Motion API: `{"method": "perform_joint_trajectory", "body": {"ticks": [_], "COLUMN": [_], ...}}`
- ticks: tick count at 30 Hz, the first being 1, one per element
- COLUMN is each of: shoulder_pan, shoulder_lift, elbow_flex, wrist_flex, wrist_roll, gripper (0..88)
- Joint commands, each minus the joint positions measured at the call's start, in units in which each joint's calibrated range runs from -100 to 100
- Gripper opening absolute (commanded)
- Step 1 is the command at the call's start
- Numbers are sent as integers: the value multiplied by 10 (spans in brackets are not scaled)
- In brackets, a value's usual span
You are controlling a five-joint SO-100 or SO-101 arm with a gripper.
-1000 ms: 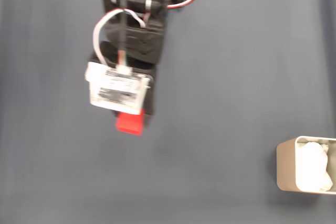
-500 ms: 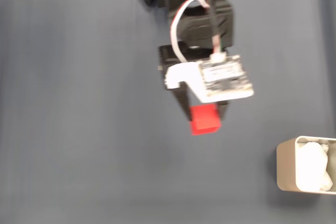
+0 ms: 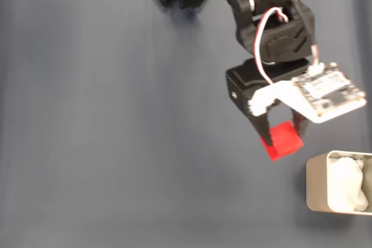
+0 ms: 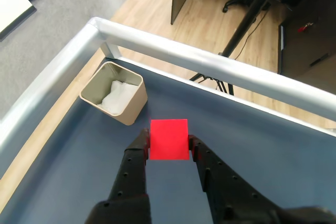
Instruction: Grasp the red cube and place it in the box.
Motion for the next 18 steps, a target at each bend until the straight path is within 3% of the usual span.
{"method": "perform_joint_trajectory", "body": {"ticks": [1,18], "shoulder_pan": [-15,-77], "shoulder_lift": [13,137], "elbow_flex": [-53,-199], "wrist_flex": [2,3], "wrist_roll": [6,0], "gripper": [49,52]}}
